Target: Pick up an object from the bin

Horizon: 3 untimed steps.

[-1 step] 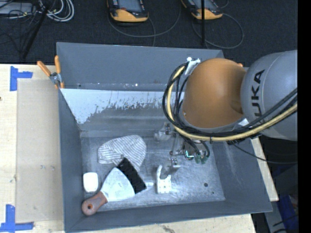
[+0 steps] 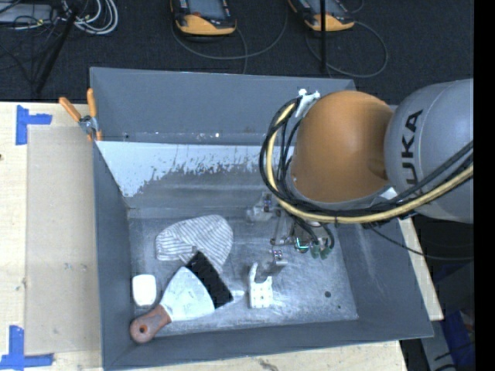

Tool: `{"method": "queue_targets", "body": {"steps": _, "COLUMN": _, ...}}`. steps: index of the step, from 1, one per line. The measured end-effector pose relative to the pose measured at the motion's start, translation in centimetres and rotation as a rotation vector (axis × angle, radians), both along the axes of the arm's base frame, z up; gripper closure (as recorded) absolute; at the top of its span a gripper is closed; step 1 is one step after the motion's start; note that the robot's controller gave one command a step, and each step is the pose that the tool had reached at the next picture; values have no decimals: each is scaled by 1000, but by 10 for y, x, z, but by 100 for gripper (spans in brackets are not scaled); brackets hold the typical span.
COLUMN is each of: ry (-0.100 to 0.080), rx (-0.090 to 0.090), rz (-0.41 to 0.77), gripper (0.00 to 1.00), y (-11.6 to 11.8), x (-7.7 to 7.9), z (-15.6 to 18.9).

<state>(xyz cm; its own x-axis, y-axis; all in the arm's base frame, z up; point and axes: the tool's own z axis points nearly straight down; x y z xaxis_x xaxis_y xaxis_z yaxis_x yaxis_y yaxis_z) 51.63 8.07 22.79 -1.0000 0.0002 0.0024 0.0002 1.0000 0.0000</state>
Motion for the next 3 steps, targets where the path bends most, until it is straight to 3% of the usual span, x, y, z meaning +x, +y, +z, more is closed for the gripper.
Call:
{"method": "queue_targets", "body": {"steps": 1, "ry": 1, "rx": 0, "rz": -44, "gripper": 100, "y": 18, "x": -19, "z": -126}}
{"method": "queue_targets", "body": {"steps": 2, "ry": 1, "rx": 0, "rz": -45, "gripper": 100, "y": 18, "x": -19, "z": -126}}
{"method": "queue_targets", "body": {"steps": 3, "ry": -22, "rx": 3, "rz": -237, "gripper": 0, "y": 23, "x": -22, "z": -153}}
